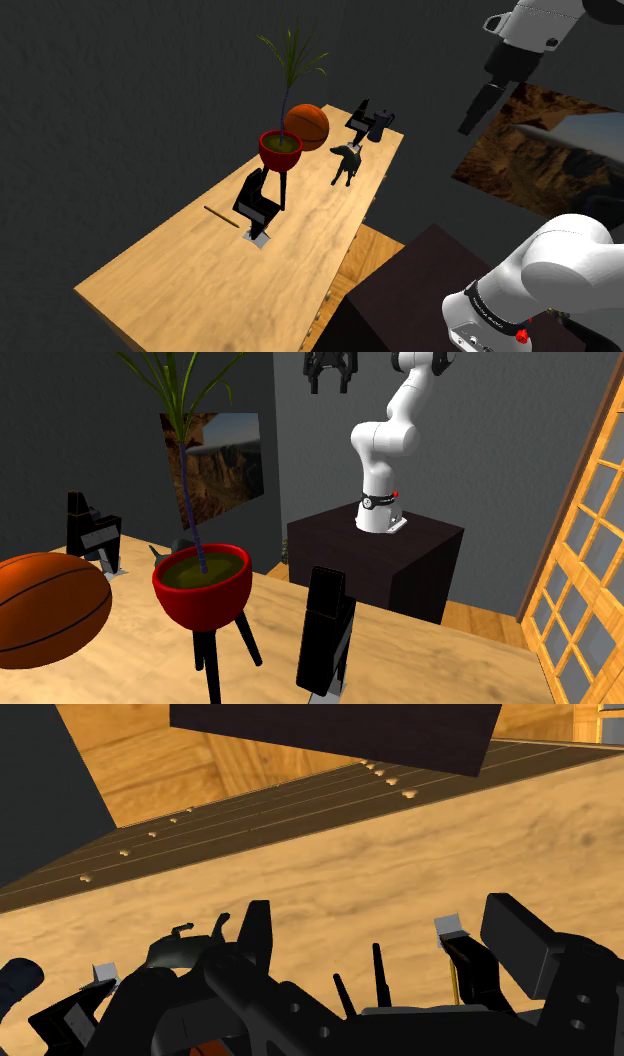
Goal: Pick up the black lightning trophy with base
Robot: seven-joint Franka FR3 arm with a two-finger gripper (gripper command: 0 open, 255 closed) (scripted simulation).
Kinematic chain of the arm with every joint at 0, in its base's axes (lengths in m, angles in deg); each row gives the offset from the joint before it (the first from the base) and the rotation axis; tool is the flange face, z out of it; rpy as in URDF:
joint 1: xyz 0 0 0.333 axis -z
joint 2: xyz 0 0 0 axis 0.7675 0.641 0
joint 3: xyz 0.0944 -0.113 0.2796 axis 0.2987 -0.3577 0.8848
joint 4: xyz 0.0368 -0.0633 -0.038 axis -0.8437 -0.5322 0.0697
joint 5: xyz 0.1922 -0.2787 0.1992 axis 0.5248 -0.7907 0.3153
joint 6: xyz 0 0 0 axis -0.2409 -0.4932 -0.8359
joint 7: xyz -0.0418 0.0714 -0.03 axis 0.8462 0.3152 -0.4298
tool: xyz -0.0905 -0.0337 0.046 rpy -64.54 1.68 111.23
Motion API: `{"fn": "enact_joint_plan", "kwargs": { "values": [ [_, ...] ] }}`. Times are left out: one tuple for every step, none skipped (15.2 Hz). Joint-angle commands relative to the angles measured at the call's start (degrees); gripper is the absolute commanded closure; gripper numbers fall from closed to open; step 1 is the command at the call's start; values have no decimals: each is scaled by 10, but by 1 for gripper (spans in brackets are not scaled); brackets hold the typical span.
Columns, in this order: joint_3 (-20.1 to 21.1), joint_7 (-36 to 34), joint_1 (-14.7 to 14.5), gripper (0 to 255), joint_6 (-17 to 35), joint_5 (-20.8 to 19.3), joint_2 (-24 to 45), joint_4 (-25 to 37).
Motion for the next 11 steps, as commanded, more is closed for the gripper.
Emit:
{"fn": "enact_joint_plan", "kwargs": {
  "values": [
    [0, 0, 0, 0, 0, 0, 0, 0],
    [8, -8, -2, 0, 16, 6, 7, -9],
    [15, -15, -4, 0, 33, 11, 16, -17],
    [23, -23, -7, 0, 50, 16, 25, -24],
    [31, -30, -9, 0, 66, 21, 34, -30],
    [39, -37, -11, 0, 83, 26, 45, -36],
    [47, -45, -13, 0, 100, 31, 56, -41],
    [55, -52, -15, 0, 117, 35, 68, -46],
    [63, -59, -17, 0, 133, 39, 81, -49],
    [71, -66, -19, 0, 150, 43, 94, -52],
    [78, -74, -21, 0, 167, 46, 108, -54]
  ]
}}
